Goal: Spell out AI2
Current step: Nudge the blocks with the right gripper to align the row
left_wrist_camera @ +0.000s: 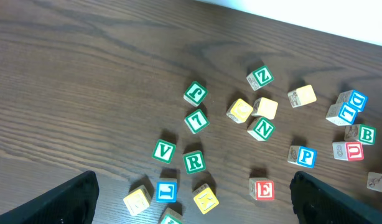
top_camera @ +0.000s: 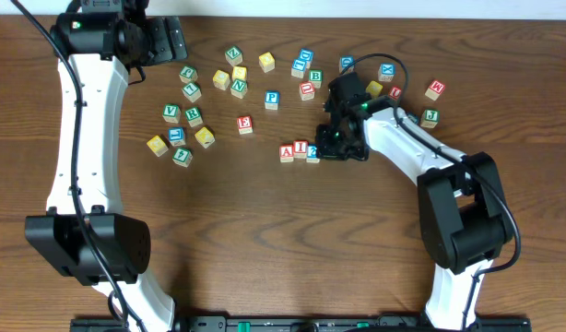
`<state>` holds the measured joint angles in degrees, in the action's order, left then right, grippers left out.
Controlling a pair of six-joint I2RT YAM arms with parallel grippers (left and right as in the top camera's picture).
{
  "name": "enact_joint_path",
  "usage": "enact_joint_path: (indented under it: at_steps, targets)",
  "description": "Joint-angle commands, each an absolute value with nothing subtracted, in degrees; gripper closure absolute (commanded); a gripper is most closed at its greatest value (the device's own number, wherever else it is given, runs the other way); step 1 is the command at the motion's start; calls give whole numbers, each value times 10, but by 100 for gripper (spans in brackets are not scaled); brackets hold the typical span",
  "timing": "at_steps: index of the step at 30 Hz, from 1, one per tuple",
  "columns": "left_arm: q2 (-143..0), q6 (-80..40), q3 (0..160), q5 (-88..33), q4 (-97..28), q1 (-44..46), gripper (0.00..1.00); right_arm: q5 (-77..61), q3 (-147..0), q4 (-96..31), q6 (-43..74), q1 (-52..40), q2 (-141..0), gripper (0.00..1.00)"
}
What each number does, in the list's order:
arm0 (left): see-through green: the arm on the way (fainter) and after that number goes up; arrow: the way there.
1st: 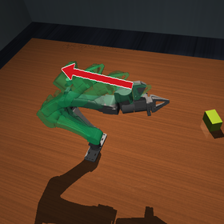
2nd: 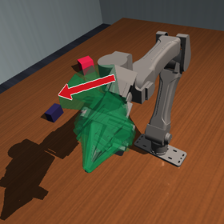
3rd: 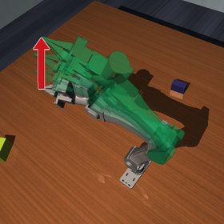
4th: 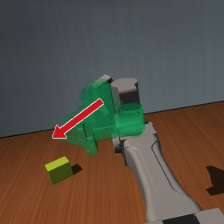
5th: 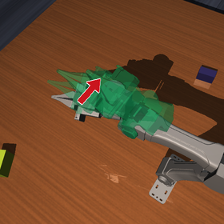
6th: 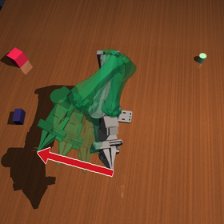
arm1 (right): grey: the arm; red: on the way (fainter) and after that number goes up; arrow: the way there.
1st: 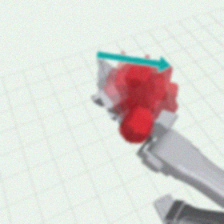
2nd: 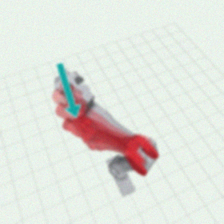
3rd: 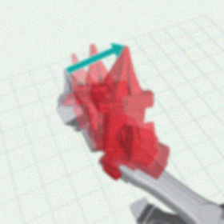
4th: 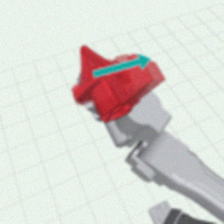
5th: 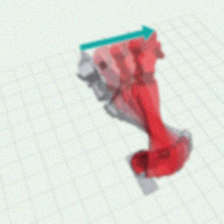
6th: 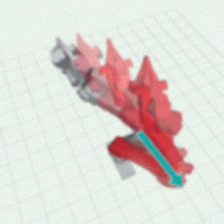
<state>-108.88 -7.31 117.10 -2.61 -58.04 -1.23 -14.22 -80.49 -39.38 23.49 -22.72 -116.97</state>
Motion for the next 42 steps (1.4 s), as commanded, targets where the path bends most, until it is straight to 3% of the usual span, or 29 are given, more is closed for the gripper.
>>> enact_joint_path:
  at_steps: [1,13,25,42]
  targets:
    - [-1093,-72,1175,-21,-580,-12,2,-150,-806,-387,239,-230,-1172,99]
    - [-1093,-72,1175,-21,-580,-12,2,-145,-873,-369,164,-212,-1171,93]
    - [-1093,-72,1175,-21,-580,-12,3,-134,-873,-284,185,-260,-1203,99]
    - [-1093,-72,1175,-21,-580,-12,2,-141,-873,-295,175,-276,-1226,99]
